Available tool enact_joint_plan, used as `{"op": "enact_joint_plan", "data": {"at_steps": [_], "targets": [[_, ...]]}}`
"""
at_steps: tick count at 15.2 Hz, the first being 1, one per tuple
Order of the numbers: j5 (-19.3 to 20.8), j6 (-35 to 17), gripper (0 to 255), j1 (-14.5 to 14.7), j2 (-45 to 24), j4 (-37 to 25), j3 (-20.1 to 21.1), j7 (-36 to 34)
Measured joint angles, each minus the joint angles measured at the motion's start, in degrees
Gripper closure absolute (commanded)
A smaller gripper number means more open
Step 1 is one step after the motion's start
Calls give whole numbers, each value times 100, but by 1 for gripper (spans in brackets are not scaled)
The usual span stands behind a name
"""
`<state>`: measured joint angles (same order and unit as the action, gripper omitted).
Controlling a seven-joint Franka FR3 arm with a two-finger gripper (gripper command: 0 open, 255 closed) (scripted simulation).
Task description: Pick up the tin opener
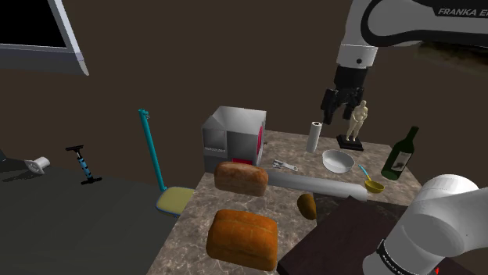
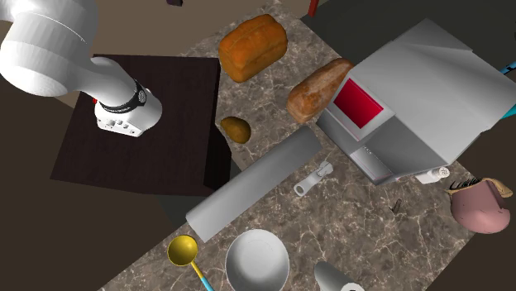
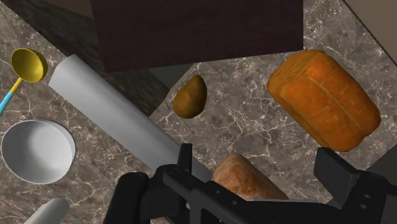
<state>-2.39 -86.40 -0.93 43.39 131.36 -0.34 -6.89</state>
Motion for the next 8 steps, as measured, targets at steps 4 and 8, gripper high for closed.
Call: {"op": "enact_joint_plan", "data": {"at_steps": [4,8], "targets": [[98,-393,0,7,-71,306,-135,274],[313,-1088,0,-4,-310,710,-457,847]]}}
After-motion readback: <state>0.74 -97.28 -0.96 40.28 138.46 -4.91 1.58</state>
